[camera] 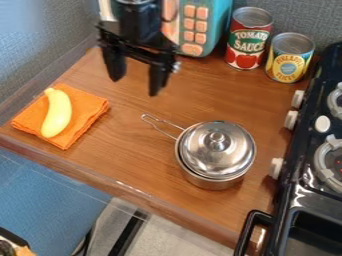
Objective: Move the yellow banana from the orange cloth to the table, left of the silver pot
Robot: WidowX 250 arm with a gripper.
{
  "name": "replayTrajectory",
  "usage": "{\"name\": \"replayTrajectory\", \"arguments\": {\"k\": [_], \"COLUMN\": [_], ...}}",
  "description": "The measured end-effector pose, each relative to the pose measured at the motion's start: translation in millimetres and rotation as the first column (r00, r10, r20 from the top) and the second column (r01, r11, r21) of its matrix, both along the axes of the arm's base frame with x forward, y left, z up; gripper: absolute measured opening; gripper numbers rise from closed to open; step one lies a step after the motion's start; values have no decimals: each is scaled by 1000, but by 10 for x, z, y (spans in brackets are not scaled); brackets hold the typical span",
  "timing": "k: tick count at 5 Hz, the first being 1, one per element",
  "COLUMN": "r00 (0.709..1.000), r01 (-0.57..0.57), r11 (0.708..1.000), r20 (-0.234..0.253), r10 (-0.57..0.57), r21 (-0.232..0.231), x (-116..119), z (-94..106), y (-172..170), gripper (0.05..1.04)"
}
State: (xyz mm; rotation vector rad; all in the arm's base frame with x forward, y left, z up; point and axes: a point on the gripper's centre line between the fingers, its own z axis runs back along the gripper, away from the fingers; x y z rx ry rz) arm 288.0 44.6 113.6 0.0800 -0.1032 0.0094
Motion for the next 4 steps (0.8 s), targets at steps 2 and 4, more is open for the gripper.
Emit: {"name": "replayTrajectory", "arguments": {"k": [2, 4], "r00": [989, 952], "r01": [-139, -293], "r11": [990, 955], "r20": [56, 77], "r10": [140, 296], "r21": [-18, -49], "x": [-264, -299], "z": [-148, -308], "y": [627, 985], "gripper": [999, 999]}}
